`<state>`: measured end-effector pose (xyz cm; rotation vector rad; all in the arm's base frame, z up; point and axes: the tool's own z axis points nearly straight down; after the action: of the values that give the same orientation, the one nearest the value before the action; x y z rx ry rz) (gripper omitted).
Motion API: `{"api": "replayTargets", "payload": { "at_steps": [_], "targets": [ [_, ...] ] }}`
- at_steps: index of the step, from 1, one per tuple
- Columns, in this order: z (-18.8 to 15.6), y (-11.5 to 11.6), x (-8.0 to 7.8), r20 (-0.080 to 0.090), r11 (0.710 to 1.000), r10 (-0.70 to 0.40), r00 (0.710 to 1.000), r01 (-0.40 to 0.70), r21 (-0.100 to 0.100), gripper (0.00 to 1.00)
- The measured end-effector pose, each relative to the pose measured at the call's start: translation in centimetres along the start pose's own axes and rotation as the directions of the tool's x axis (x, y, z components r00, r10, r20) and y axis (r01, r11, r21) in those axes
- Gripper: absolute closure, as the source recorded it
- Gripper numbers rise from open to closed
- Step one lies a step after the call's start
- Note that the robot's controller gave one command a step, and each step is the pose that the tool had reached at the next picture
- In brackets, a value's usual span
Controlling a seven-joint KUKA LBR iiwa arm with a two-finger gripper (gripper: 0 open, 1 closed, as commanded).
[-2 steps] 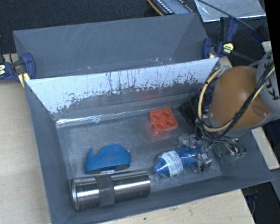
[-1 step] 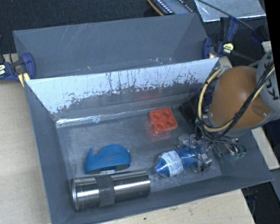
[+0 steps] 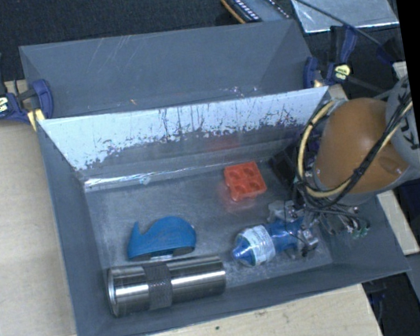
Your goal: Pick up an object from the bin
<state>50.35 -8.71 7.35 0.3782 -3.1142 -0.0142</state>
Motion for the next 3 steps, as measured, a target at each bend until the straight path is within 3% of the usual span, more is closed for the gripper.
{"api": "replayTargets", "payload": {
  "at_steps": [1,3],
  "targets": [
    [-2.0,0.1,0.2,-0.007,1.000,0.000,1.000,0.000,-0.003,1.00],
    [-4.7,-0.1,0.0,0.002,1.000,0.002,1.000,-0.002,0.003,1.00]
  ]
}}
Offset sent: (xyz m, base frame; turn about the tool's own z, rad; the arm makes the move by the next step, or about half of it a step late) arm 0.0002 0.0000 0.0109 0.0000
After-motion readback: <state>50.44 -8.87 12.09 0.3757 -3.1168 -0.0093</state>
